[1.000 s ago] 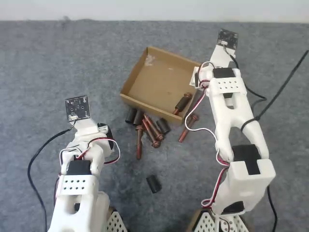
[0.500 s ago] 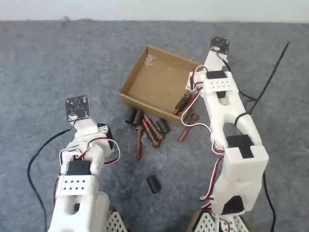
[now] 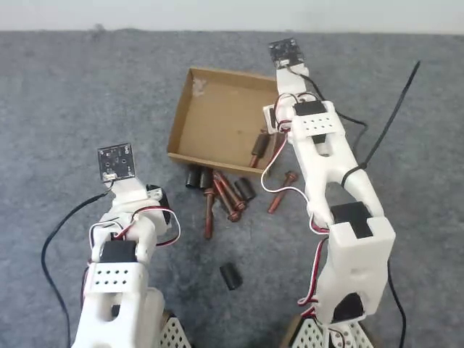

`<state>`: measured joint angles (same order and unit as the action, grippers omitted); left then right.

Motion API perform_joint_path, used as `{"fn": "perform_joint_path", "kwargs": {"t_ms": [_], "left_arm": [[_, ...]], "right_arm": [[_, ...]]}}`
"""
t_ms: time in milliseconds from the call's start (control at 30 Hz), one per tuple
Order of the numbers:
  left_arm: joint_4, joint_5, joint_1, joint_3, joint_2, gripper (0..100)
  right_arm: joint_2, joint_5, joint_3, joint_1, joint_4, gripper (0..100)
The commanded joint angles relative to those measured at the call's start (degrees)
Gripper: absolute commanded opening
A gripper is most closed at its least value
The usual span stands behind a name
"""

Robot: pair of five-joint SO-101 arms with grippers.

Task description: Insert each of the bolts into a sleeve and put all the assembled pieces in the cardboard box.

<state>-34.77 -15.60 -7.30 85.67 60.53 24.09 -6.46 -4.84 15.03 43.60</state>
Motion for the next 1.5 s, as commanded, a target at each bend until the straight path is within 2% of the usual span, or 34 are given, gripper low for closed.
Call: {"fn": "perform_joint_path", "kwargs": {"t_ms": [0, 167, 233, 467, 833, 1033, 1267, 1467], "left_arm": [[1.4, 0.7, -0.1, -0.3, 0.9, 1], [1.4, 0.7, -0.1, -0.3, 0.9, 1], [1.4, 0.7, -0.1, -0.3, 0.9, 1], [1.4, 0.7, -0.1, -0.4, 0.9, 1], [1.4, 0.7, -0.1, -0.5, 0.9, 1], [1.4, 0.7, -0.4, -0.5, 0.9, 1], [1.4, 0.8, -0.4, -0.5, 0.9, 1], [1.4, 0.8, -0.4, -0.5, 0.9, 1]], "right_arm": [[0.7, -4.2, -4.0, 1.5, -1.0, 0.8], [3.0, -6.2, -6.9, 1.0, 3.6, 14.1], [3.1, -6.2, -9.7, 1.0, 6.8, 16.0], [-0.3, -6.1, -22.0, 1.5, 24.8, 4.0], [-15.4, -2.3, -21.4, 4.4, 49.6, 2.1], [-27.5, 0.6, -7.0, 9.1, 48.1, 1.4], [-46.9, 3.0, 17.9, 15.6, 38.4, 1.3], [-57.6, 3.0, 39.2, 26.7, 31.4, 1.6]]}}
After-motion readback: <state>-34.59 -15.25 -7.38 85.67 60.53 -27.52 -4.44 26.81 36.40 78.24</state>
